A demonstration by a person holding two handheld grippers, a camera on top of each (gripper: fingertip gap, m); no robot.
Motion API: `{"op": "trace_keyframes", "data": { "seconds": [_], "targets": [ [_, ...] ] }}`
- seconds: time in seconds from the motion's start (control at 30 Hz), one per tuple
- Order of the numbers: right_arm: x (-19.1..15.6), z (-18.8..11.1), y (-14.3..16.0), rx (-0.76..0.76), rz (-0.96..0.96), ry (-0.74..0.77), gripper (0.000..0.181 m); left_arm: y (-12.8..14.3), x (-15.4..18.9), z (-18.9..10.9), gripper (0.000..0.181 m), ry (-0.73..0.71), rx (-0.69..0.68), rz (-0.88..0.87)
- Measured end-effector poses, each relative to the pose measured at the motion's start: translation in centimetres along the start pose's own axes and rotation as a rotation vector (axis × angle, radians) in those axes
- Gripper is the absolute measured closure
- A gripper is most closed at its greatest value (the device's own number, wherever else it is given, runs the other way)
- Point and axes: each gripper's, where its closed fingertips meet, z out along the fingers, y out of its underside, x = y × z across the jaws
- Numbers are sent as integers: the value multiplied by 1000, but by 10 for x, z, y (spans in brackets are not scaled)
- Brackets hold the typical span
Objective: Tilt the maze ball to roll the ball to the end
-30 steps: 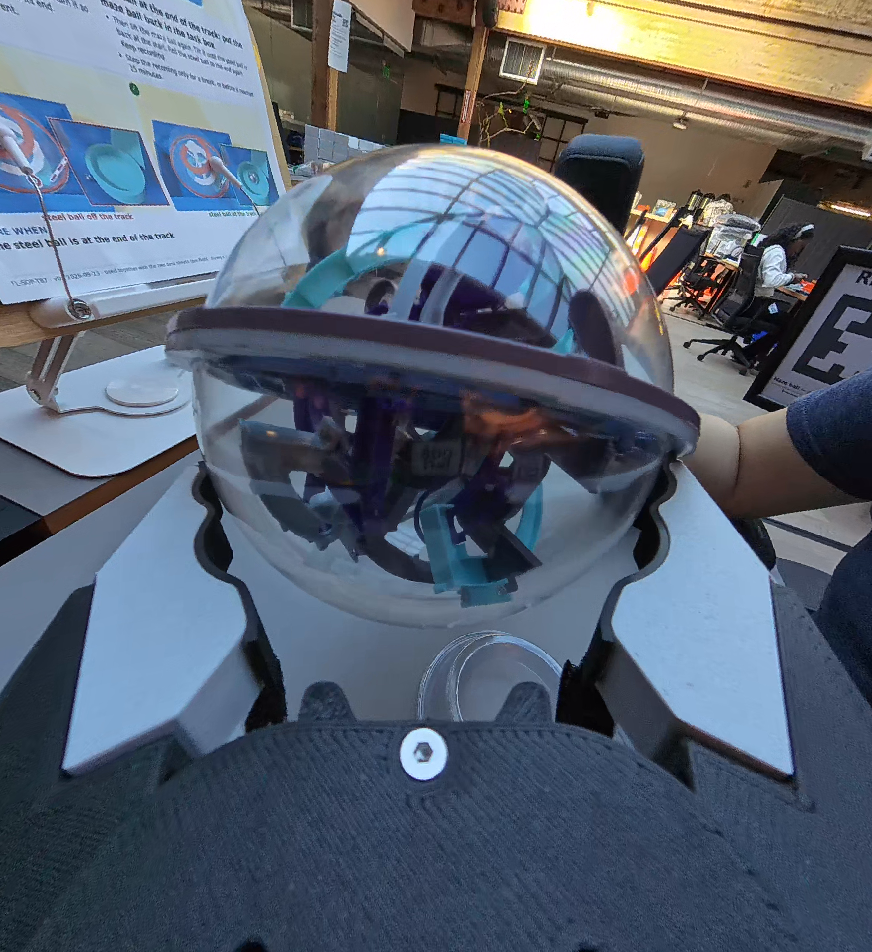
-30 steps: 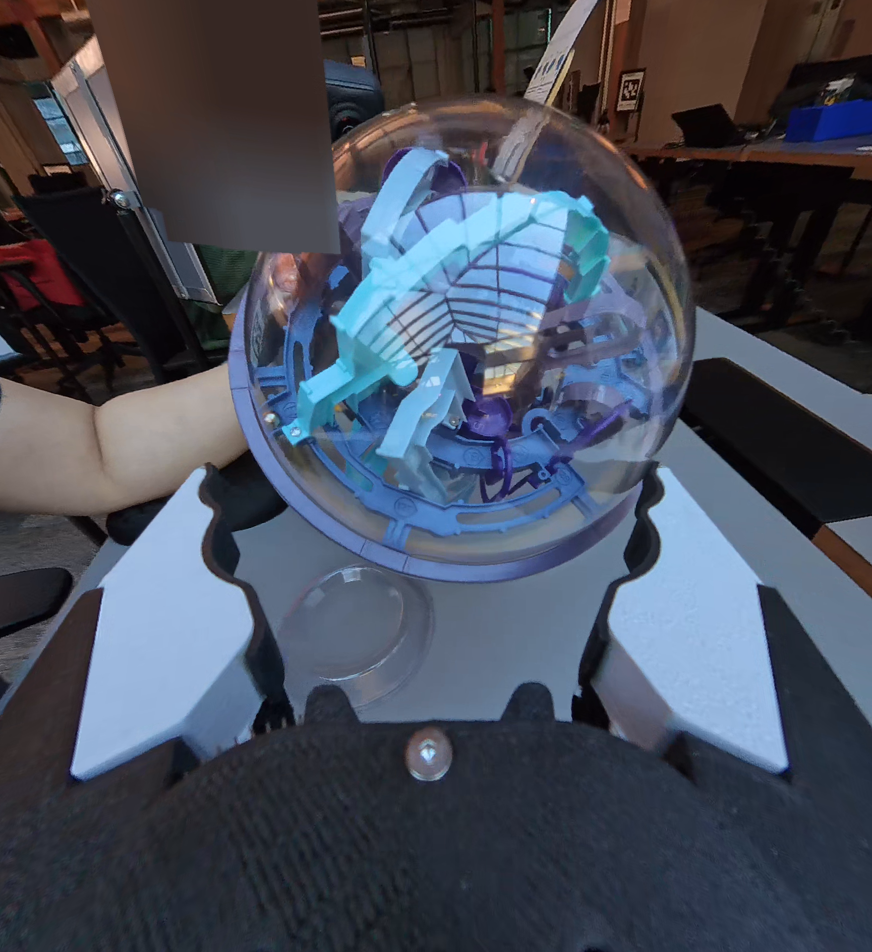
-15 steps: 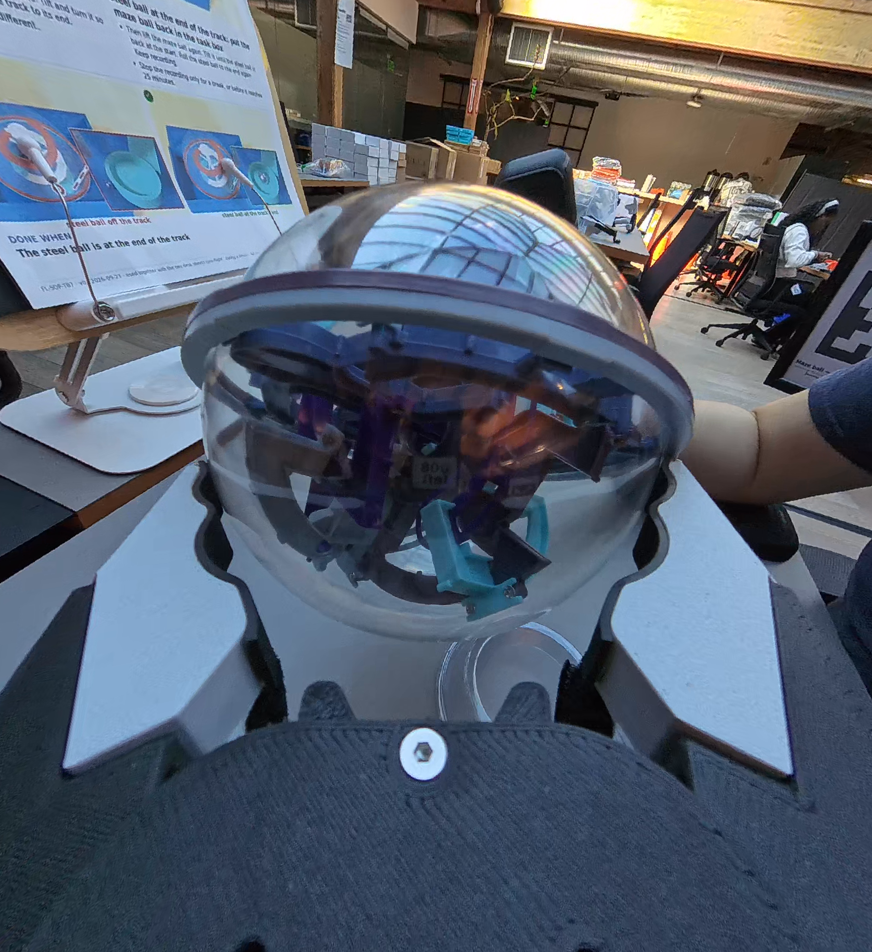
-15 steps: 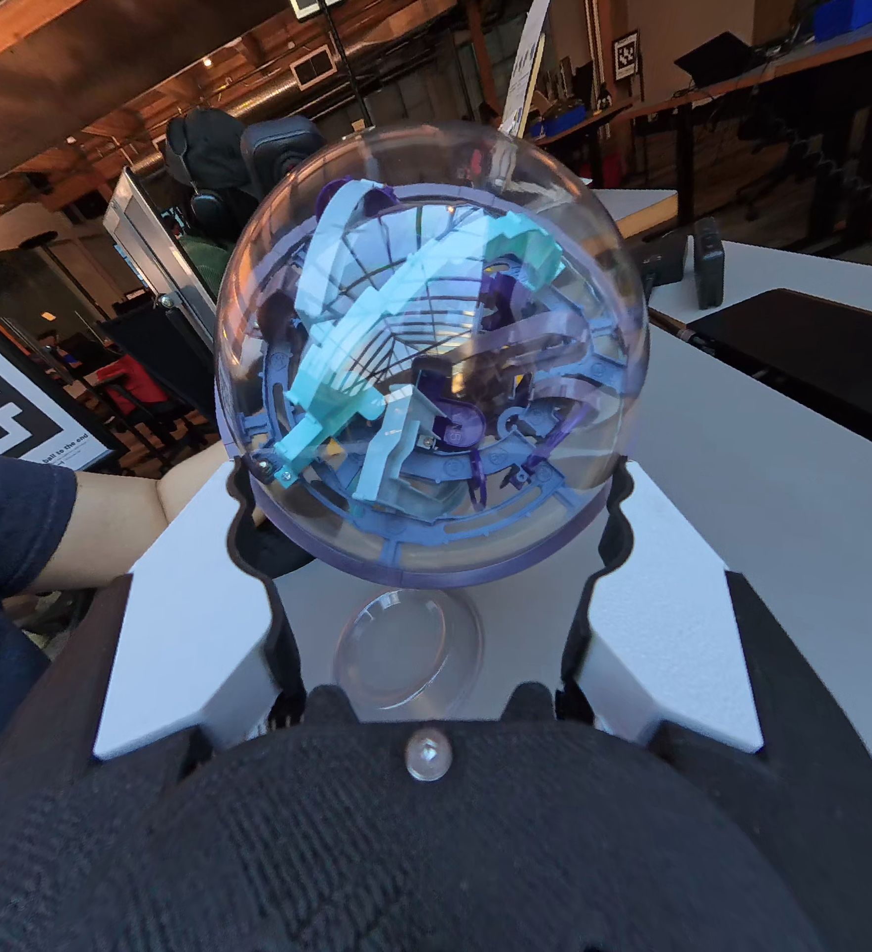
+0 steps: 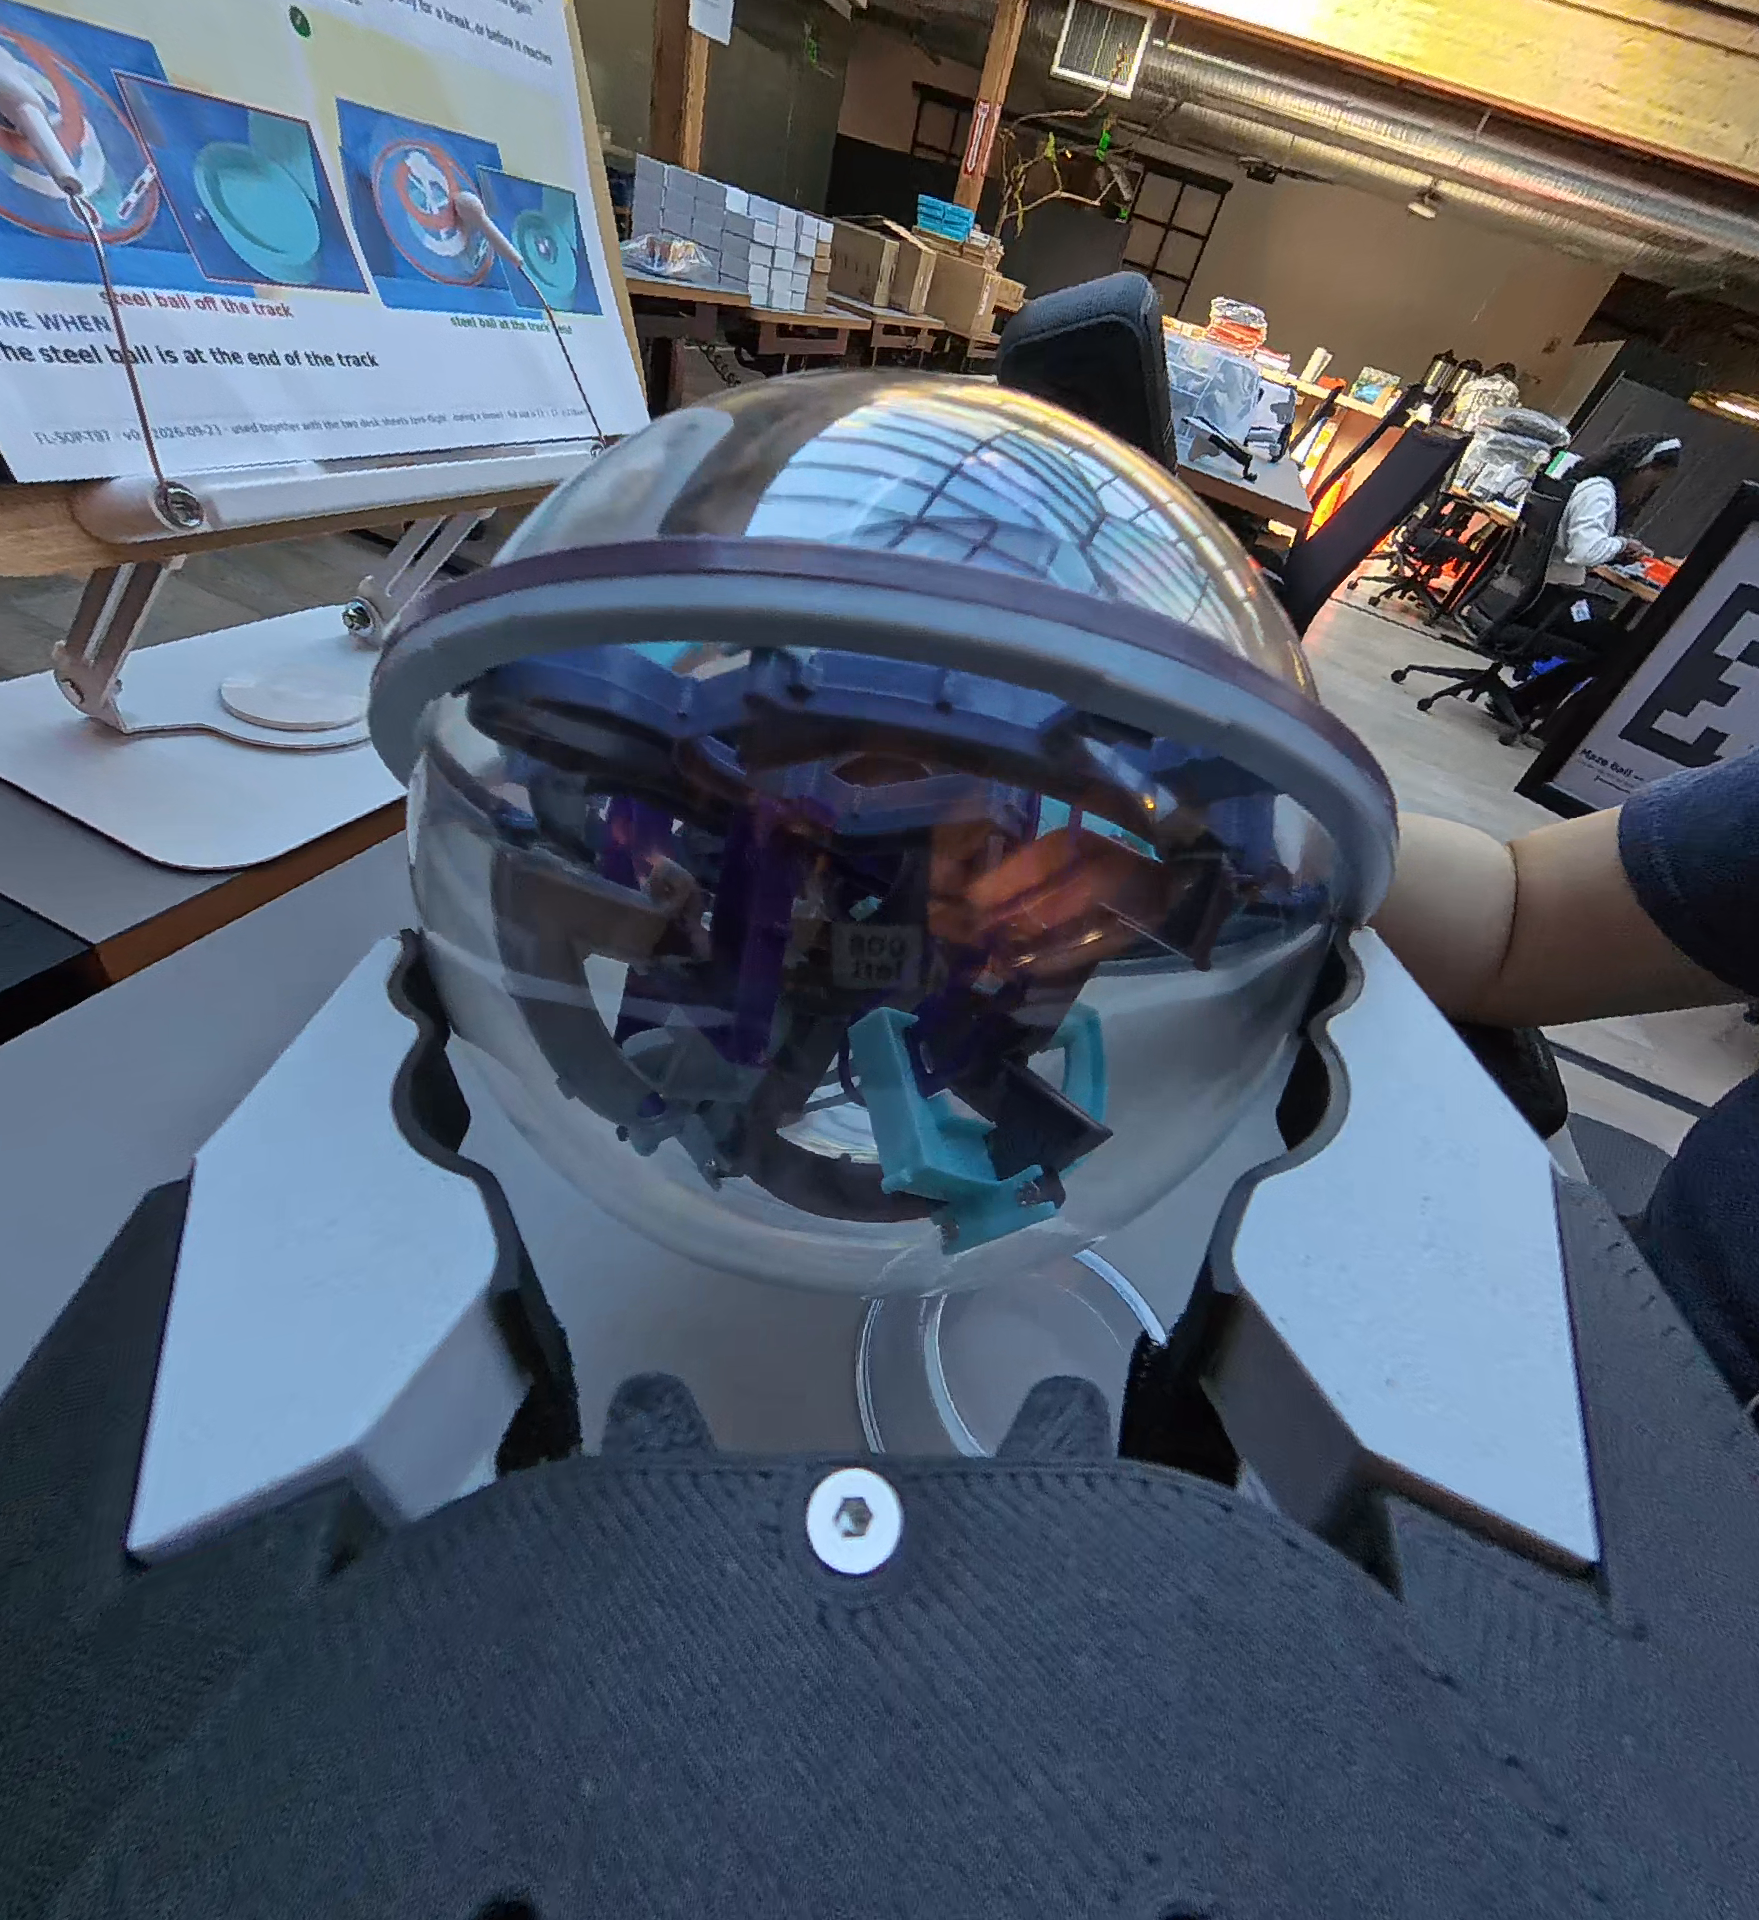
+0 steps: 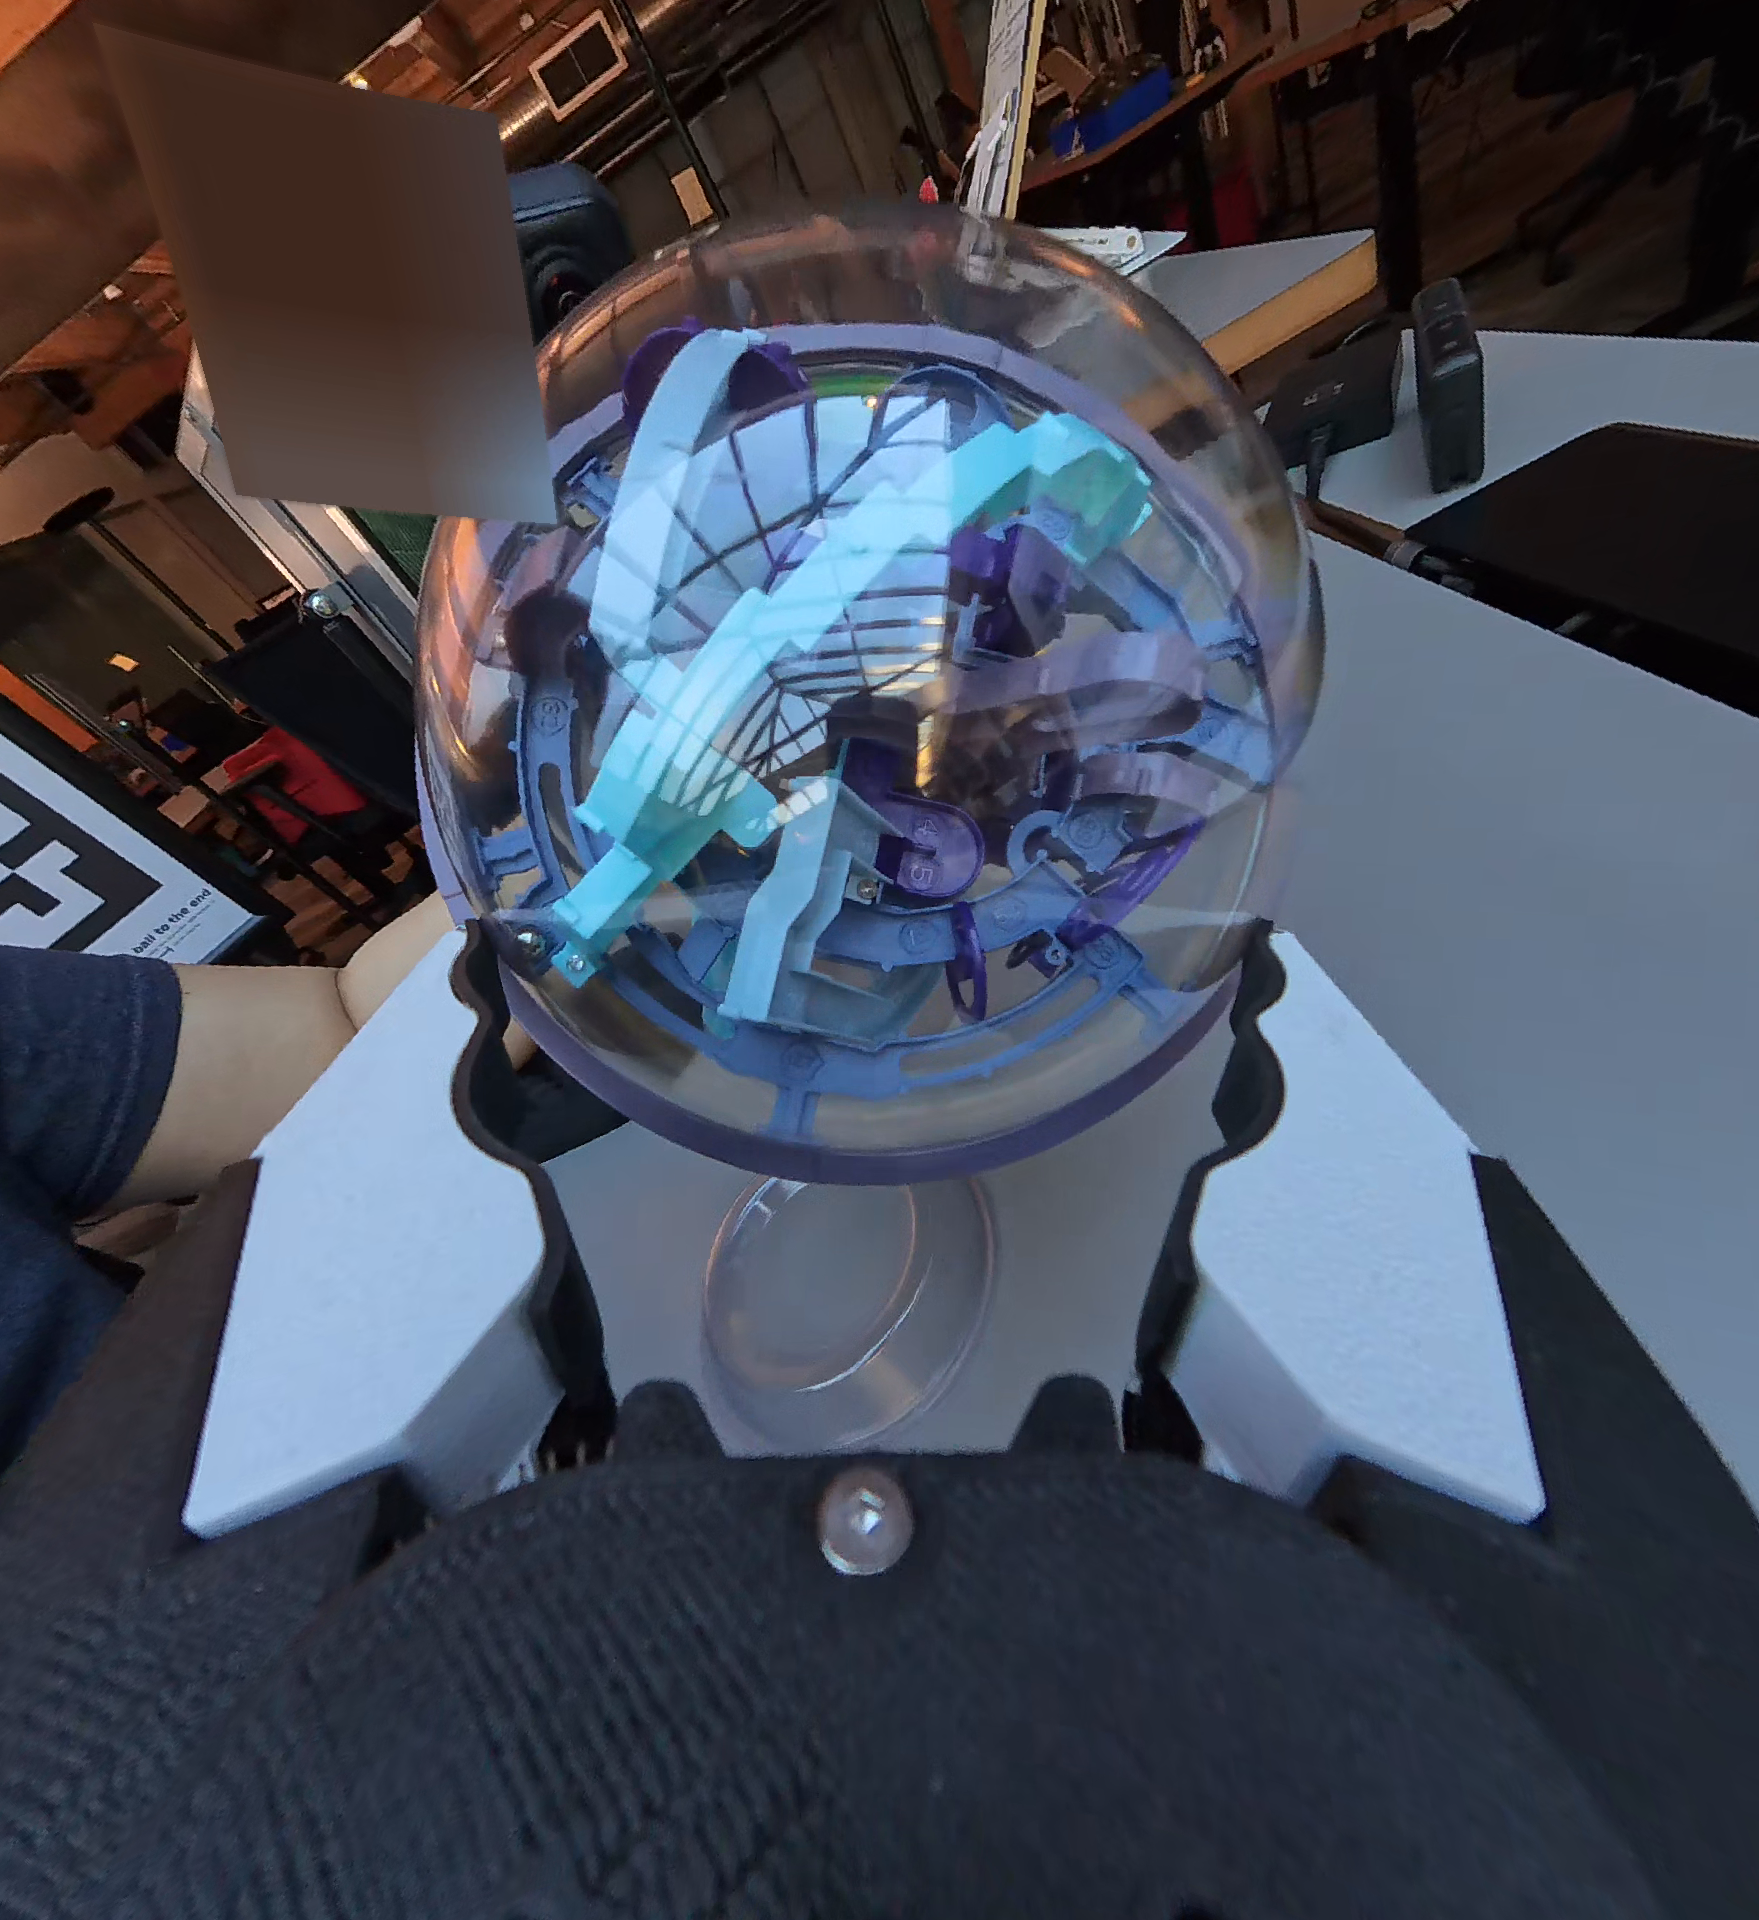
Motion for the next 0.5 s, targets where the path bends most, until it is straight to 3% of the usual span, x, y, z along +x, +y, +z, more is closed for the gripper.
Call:
{"op": "trace_keyframes", "data": {
  "seconds": [0.5],
  "targets": [
    [3, 0, 6, -51, 105, -8, 43, 6, -3, 3, 23, 10, -39, -98]
  ]
}}
